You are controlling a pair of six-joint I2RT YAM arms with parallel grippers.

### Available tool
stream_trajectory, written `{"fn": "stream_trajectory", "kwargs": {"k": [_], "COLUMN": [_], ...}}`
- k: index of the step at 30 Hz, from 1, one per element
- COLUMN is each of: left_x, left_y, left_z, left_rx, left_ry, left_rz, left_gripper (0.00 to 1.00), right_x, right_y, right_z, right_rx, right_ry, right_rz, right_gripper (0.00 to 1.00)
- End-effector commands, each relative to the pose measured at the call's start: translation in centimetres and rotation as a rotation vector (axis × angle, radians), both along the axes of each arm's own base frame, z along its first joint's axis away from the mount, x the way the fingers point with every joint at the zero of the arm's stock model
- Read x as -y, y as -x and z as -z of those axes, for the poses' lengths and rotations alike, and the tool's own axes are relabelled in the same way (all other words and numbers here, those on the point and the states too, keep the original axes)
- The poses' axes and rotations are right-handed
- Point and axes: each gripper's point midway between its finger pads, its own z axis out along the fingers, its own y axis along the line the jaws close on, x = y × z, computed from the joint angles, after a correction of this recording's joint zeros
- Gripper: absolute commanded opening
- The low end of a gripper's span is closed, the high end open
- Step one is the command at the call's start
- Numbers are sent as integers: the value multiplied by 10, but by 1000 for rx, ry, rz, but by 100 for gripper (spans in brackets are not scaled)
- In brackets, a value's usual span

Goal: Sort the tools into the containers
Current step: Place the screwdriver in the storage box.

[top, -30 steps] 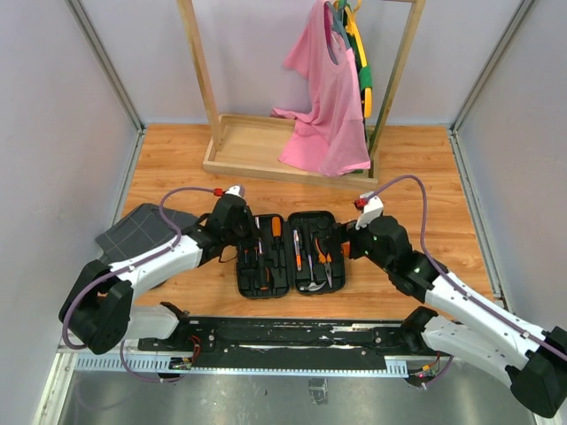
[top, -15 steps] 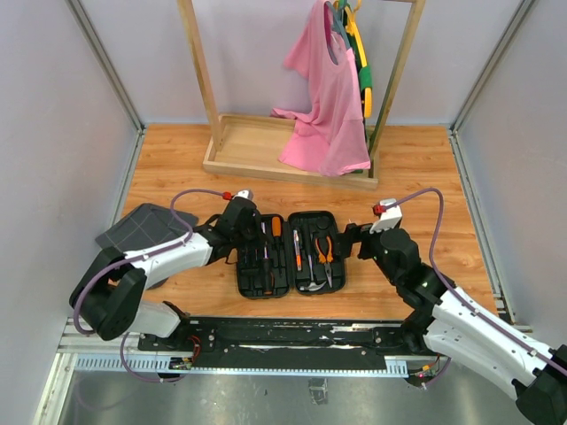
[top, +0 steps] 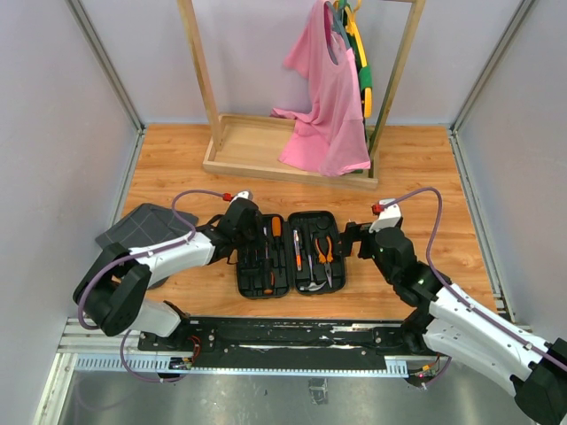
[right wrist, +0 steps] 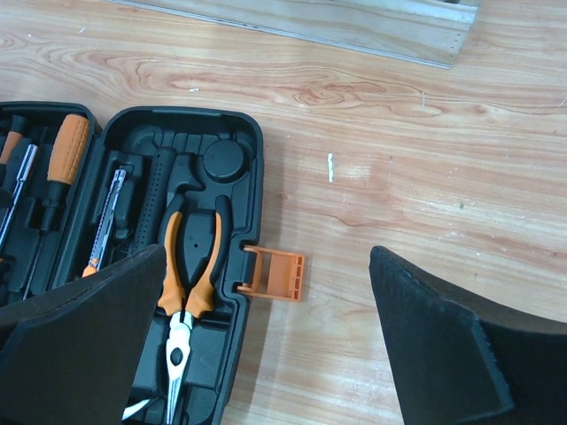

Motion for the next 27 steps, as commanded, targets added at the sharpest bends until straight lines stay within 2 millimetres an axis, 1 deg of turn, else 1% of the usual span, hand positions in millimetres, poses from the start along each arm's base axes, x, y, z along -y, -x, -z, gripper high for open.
{"fn": "stream_trajectory", "kwargs": {"k": [1, 5, 6, 8, 11, 15, 18, 20, 23, 27], "left_x": [2, 2, 2, 3, 3, -2, -11, -21, -38, -60], "left_y": [-4, -4, -4, -6, -9, -17, -23, -27, -31, -33], "left_z": [0, 1, 1, -2, -11, -33, -48, -52, -51, -43], "left_rx": [26, 24, 25, 34, 65, 149, 208, 221, 219, 209], "left_ry": [0, 1, 2, 4, 6, -4, -25, -39, -33, -25], "left_rz": [-10, -8, -7, -6, -2, -3, -25, -56, -96, -141], "left_gripper": [22, 23, 24, 24, 25, 27, 29, 30, 31, 31], "right_x": [8, 12, 16, 16, 11, -4, -12, -17, -22, -32], "right_y": [-6, -6, -7, -8, -8, -6, -5, -3, -4, -7], "right_z": [-14, -14, -13, -15, -15, -13, -11, -6, -1, 1], "right_rx": [27, 25, 24, 19, -6, -22, -24, -63, -149, -194], "right_ry": [-26, -36, -37, -41, -41, -36, -74, -110, -116, -119], "right_rz": [62, 93, 120, 131, 118, 32, 0, -12, -43, -62], "right_gripper": [98, 98, 98, 98, 98, 98, 98, 98, 98, 98]}}
